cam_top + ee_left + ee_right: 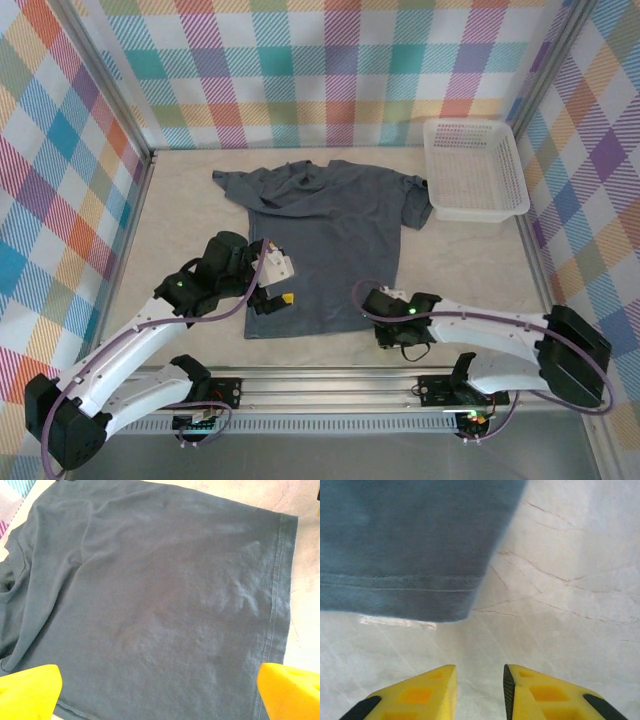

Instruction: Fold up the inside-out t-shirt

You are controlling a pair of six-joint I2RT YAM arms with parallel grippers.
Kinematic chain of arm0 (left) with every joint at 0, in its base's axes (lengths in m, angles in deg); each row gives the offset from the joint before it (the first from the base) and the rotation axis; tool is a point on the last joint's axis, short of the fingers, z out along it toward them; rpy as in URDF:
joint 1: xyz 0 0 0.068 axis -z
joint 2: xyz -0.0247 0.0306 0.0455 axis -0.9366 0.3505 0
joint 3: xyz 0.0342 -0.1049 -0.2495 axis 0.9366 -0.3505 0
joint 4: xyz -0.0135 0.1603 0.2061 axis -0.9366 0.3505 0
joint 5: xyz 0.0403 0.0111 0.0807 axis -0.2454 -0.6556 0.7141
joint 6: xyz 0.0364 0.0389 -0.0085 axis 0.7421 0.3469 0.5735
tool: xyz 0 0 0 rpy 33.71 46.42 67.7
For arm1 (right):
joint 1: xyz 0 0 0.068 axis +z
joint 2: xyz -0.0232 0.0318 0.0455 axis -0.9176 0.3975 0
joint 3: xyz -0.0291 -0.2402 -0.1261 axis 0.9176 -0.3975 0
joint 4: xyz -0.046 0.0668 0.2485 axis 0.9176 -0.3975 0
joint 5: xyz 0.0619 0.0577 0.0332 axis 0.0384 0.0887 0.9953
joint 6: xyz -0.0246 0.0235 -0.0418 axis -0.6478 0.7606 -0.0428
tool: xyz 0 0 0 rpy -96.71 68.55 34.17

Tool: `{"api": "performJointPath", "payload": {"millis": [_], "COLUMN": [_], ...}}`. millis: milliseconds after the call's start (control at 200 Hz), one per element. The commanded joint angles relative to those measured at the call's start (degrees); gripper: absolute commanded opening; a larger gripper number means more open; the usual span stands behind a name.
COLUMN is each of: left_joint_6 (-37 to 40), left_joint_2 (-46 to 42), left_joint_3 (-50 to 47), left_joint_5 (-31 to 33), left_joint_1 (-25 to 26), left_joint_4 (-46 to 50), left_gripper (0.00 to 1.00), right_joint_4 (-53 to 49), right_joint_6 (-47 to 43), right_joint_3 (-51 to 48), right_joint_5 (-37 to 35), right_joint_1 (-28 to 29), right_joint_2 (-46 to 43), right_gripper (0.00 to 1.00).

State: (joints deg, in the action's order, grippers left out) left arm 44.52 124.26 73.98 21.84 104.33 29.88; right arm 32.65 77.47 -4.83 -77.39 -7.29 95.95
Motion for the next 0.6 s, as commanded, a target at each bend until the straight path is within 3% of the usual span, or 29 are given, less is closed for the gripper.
{"api": "performJointPath", "payload": {"millis": [0, 145, 220, 390, 475, 595], "left_joint_6": [-0.63, -0.49, -0.72, -1.28, -1.34, -1.37], "left_joint_2": [0.45, 0.39, 0.40, 1.08, 1.25, 1.01], "left_joint_3": [-0.80, -0.80, -1.23, -1.45, -1.15, -1.45], "left_joint_5": [-2.06, -1.45, -1.36, -1.71, -1.37, -1.22], "left_joint_1": [0.13, 0.13, 0.13, 0.13, 0.13, 0.13], "left_joint_4": [-1.96, -1.63, -2.17, -2.99, -2.76, -3.00], "left_gripper": [1.00, 1.00, 1.00, 1.00, 1.00, 1.00], "right_joint_4": [10.33, 16.53, 17.50, 22.05, 21.50, 20.46], "right_joint_6": [2.08, -1.51, -2.06, -3.72, -3.45, -3.22], "right_joint_3": [-3.84, -7.44, -8.37, -8.86, -7.98, -7.57], "right_joint_5": [9.66, 17.57, 19.25, 25.31, 25.58, 25.08], "right_joint_1": [-5.87, -12.63, -14.87, -19.29, -19.29, -19.30], "right_joint_2": [-4.69, -9.54, -10.42, -6.34, -3.18, -1.82], "right_gripper": [0.32, 0.54, 0.56, 0.42, 0.40, 0.27]}}
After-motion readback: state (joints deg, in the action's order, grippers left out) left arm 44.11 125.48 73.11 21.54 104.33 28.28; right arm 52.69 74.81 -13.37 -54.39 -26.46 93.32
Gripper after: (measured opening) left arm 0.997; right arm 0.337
